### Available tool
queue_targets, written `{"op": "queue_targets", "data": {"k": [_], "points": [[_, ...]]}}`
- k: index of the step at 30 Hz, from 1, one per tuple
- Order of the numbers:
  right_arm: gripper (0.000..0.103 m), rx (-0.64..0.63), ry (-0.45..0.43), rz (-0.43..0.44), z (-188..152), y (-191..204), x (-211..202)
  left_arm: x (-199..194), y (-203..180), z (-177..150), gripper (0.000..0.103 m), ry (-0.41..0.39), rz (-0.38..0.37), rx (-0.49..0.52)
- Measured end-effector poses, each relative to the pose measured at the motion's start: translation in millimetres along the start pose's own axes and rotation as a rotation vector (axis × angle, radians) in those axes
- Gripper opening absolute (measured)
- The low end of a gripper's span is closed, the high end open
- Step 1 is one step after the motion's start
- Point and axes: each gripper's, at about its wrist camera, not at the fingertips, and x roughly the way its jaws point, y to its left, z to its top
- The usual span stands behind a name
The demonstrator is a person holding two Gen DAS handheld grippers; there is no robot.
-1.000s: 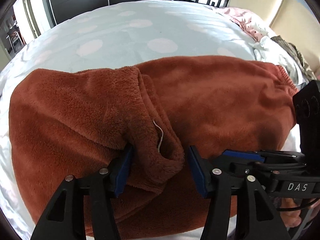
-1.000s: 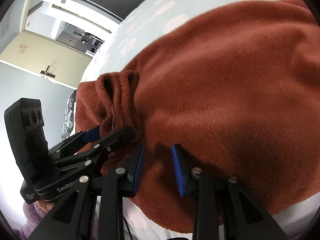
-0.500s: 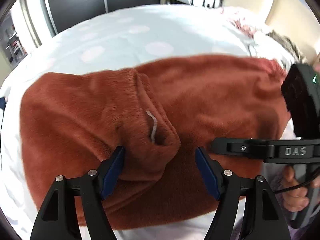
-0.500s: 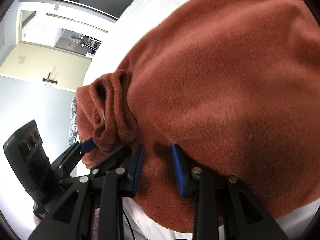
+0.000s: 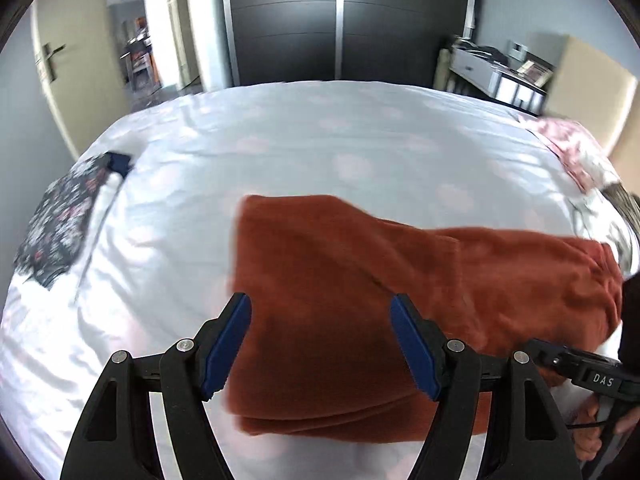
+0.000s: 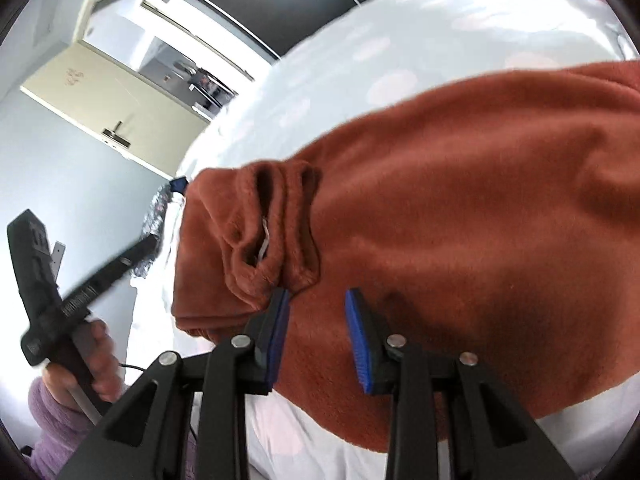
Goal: Fold clothes
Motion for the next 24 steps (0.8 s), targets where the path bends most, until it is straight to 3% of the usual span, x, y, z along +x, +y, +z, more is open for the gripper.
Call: {"op": "queue_targets", "data": {"k": [2,6,9,16,19,24], "points": [[0.030,-0.043,0.031,-0.031,8,7,5,8,18,0,0.073,0.028,0.009,-0.074],[0.030,-0.071,0.012,0.024,18,17,6,37,54,-3,0.073,0.122,-0.003,-0.253],[0.030,-0.064,0.006,0.030,27,16,15,57,68,-8,0.073,0.194,0.015,-0.311],[0.030,-0.023,0.058,0.085,51,5,61,85,59,-19,0.073,0.275,0.063,-0.266],[0.040,-0.045,0.080,0.112,51,7,72,94,51,-15,0.073,0.283,0.094,-0.224],[0.041,-0.086,0.094,0.069,44,10,77,106,41,-14,0.073,0.299,0.132,-0.166]]}}
